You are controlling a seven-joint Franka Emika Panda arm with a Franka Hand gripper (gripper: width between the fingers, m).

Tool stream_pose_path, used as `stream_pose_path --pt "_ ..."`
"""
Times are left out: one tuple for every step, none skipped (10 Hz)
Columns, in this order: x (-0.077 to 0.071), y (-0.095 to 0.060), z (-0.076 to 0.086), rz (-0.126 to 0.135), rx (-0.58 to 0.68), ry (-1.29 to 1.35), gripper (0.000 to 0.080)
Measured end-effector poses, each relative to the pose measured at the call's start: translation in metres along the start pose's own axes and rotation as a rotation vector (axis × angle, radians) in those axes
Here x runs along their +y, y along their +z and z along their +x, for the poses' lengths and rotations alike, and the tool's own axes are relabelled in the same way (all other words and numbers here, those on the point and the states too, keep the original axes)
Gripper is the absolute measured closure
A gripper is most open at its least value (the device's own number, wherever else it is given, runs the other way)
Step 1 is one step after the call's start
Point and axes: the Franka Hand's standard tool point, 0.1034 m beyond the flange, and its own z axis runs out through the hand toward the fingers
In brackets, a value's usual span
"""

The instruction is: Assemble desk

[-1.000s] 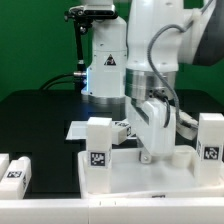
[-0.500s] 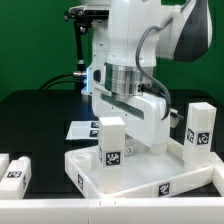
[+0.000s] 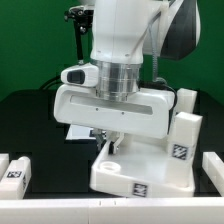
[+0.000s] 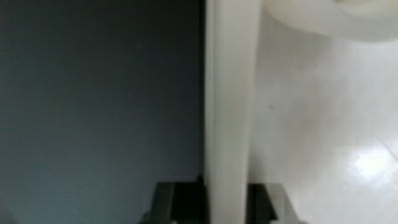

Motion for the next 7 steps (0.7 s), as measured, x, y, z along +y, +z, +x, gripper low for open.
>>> stream_pose_path --pt "0.001 0.001 -0.002 -0.001 -0.002 -0.028 0.0742" --pt "0.002 0.001 -0.002 -0.002 -0.003 -0.079 0.0742" --pt "0.003 0.001 -0.002 -0.002 -0.003 -0.117 0.0742" --pt "0.003 0.001 0.001 -0.006 0.000 -0.206 0.0742" --pt "0.003 -0.006 0.013 -0.008 0.002 -0.402 0.0742" --pt "0.003 -0.009 0.023 -0.010 0.016 -0.506 0.0742" --pt "0.005 -0.005 0.018 -0.013 0.009 -0.513 0.0742"
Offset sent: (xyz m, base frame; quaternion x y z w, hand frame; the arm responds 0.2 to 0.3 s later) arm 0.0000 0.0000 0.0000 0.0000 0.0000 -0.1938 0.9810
